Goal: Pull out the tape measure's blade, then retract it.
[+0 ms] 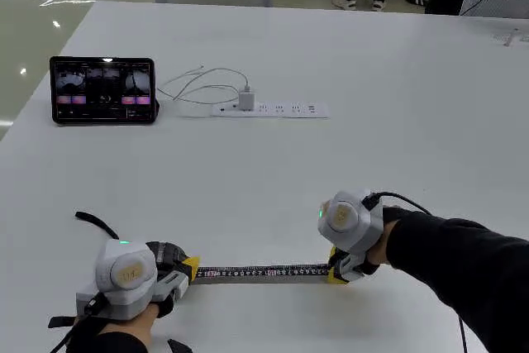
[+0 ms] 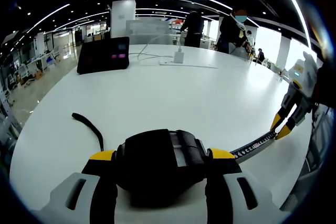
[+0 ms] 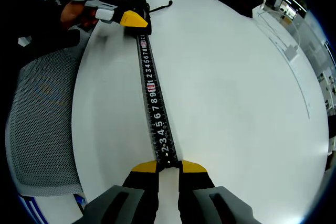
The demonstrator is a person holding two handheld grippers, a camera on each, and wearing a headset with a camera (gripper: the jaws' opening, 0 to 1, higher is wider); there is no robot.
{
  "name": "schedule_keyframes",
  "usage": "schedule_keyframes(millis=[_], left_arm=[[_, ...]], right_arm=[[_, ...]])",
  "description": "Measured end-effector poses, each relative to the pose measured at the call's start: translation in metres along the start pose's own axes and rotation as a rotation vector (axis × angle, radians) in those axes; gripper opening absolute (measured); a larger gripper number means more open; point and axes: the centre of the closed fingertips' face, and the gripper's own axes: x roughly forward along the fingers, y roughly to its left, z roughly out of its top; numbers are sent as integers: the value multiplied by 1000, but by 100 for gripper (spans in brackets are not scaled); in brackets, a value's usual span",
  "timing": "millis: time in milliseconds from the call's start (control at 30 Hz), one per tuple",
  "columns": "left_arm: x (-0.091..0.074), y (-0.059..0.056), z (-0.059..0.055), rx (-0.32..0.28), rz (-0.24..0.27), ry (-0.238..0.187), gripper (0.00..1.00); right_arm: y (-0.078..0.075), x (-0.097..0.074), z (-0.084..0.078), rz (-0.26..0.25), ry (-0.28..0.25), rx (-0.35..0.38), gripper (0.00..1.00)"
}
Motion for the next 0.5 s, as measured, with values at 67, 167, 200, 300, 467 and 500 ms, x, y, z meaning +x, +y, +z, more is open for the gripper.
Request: schedule_keyframes(millis=[67, 167, 200, 300, 467, 500], left_arm=[[1, 0, 0, -10, -10, 11, 64], [1, 0, -1, -17, -16, 20, 64], [1, -1, -2, -17, -16, 20, 64], [1, 0, -1, -16, -14, 19, 64], [1, 0, -1, -13, -13, 16, 64], [1, 0, -1, -13, -13, 16, 64]], right_arm=[[0, 0, 1, 5, -5, -2, 9], [0, 0, 1, 19, -14, -27, 9], [0, 0, 1, 21, -15, -30, 9], [1, 1, 2, 20, -13, -70, 9], [1, 2, 4, 15, -13, -85, 9], [2, 2, 4, 13, -14, -95, 9]])
